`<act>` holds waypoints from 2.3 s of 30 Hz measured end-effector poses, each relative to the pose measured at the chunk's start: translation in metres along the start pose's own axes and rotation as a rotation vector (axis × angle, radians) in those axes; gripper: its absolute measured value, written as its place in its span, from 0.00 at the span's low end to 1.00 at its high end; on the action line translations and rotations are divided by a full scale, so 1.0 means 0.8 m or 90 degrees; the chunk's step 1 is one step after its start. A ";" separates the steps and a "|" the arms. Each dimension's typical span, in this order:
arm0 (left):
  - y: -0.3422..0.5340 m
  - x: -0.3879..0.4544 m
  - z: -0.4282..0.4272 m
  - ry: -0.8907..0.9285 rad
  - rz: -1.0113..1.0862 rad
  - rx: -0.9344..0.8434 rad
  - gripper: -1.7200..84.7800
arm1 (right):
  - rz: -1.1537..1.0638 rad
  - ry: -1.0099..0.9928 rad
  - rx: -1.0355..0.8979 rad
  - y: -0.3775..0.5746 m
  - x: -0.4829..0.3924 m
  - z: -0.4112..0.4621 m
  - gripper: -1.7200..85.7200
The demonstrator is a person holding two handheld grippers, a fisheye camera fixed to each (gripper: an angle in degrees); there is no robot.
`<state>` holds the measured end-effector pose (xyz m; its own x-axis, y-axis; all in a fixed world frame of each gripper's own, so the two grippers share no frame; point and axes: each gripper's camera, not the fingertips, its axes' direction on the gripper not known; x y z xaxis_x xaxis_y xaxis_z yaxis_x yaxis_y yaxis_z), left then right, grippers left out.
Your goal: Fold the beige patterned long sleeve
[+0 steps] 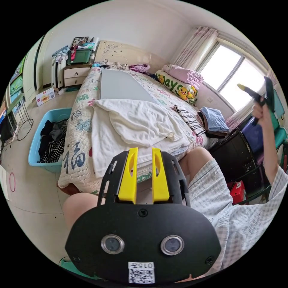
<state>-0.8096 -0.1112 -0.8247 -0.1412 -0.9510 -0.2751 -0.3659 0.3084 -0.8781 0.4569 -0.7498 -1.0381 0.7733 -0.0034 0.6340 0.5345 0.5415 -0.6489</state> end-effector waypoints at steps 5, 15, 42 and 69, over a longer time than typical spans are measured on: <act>-0.028 0.016 0.050 -0.033 0.072 -0.075 0.13 | 0.163 -0.079 -0.114 0.095 0.069 0.226 0.12; -0.099 0.051 0.165 -0.088 0.242 -0.168 0.13 | 0.061 -0.069 -0.151 -0.003 0.054 0.327 0.14; -0.142 -0.146 0.131 0.059 0.032 -0.077 0.12 | 0.148 -0.057 -0.237 -0.244 -0.030 0.306 0.11; -0.369 -0.427 0.282 0.093 -0.282 -0.008 0.05 | 0.003 -0.260 -0.091 -0.557 -0.382 0.455 0.02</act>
<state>-0.4459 0.1177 -0.5596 -0.0963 -0.9783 0.1834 -0.4316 -0.1250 -0.8933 -0.1419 -0.6838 -0.7897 0.5930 0.3470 0.7266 0.5954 0.4185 -0.6858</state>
